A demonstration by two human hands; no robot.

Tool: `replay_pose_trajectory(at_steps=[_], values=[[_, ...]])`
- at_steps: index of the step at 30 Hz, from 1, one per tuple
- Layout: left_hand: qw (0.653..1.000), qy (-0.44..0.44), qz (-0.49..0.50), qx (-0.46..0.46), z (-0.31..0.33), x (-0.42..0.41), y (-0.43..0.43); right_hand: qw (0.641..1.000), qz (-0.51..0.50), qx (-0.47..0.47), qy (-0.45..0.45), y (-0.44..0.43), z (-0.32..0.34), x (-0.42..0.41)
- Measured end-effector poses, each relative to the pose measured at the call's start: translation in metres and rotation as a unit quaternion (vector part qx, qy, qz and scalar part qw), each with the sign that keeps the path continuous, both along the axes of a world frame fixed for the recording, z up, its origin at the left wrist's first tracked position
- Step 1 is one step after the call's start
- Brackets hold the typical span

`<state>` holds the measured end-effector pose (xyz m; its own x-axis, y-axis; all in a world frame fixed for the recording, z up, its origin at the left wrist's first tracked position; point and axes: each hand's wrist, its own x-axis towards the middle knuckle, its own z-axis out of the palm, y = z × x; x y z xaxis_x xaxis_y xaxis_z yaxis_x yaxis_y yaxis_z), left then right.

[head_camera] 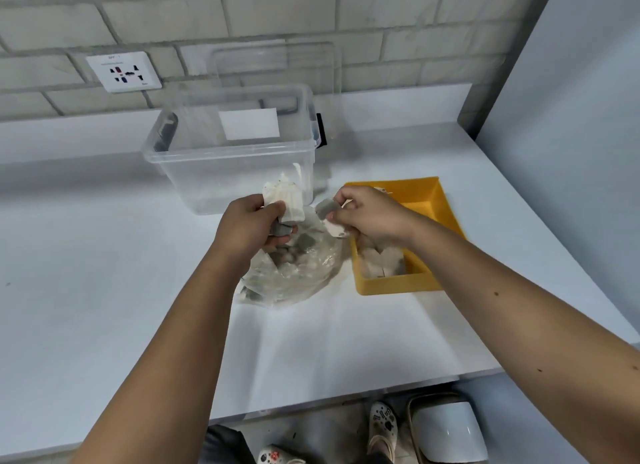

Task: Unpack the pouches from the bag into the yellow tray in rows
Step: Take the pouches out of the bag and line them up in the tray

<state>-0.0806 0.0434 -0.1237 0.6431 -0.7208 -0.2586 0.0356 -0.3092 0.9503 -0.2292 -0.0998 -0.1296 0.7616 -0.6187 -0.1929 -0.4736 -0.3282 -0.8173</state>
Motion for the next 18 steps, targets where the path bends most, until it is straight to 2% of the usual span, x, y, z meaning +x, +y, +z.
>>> replay_pose_trajectory(at_steps=[4, 11, 14, 18], values=[[0.999, 0.018, -0.026, -0.009, 0.003, -0.018, -0.017, 0.997, -0.037, -0.06, 0.023, -0.03, 0.02, -0.033], [0.997, 0.042, -0.071, -0.006, 0.004, -0.051, -0.05, 0.971, -0.111, -0.187, 0.1, -0.089, 0.021, -0.077], [0.995, 0.049, -0.082, -0.001, 0.001, -0.061, -0.06, 0.956, -0.107, -0.224, 0.154, -0.1, 0.009, -0.075], [0.994, 0.051, -0.092, 0.01, -0.001, -0.069, -0.066, 0.938, -0.047, -0.264, 0.219, -0.105, -0.01, -0.065]])
